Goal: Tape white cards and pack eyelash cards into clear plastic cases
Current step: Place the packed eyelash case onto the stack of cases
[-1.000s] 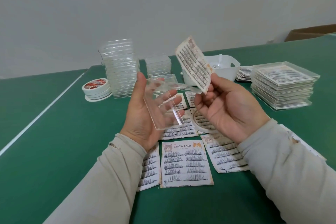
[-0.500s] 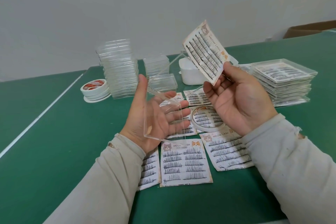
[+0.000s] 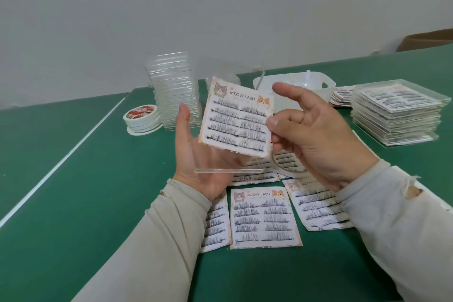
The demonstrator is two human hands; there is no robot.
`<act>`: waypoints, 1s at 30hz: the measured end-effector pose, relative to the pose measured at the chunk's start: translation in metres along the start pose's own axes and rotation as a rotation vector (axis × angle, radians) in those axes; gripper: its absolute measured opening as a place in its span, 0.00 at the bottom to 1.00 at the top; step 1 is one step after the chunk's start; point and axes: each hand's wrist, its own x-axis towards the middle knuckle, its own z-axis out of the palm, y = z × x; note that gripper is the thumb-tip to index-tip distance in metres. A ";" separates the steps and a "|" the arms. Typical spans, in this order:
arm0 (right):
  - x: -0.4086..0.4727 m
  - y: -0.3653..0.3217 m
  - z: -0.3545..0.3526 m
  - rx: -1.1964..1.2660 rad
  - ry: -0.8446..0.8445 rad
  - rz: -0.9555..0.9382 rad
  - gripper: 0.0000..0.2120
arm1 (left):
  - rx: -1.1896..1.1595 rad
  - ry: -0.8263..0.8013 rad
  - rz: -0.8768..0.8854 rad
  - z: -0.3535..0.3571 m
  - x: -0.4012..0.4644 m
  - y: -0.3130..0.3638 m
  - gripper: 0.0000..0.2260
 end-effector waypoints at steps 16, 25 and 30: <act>-0.001 0.012 0.001 -0.303 -0.058 -0.078 0.20 | 0.045 0.222 0.025 0.005 0.002 0.000 0.43; 0.000 0.014 -0.002 -0.393 -0.070 -0.083 0.19 | 0.093 0.200 0.027 0.006 0.000 -0.002 0.46; -0.001 0.016 0.002 -0.476 -0.036 -0.084 0.16 | 0.127 0.205 -0.013 0.006 0.000 -0.002 0.46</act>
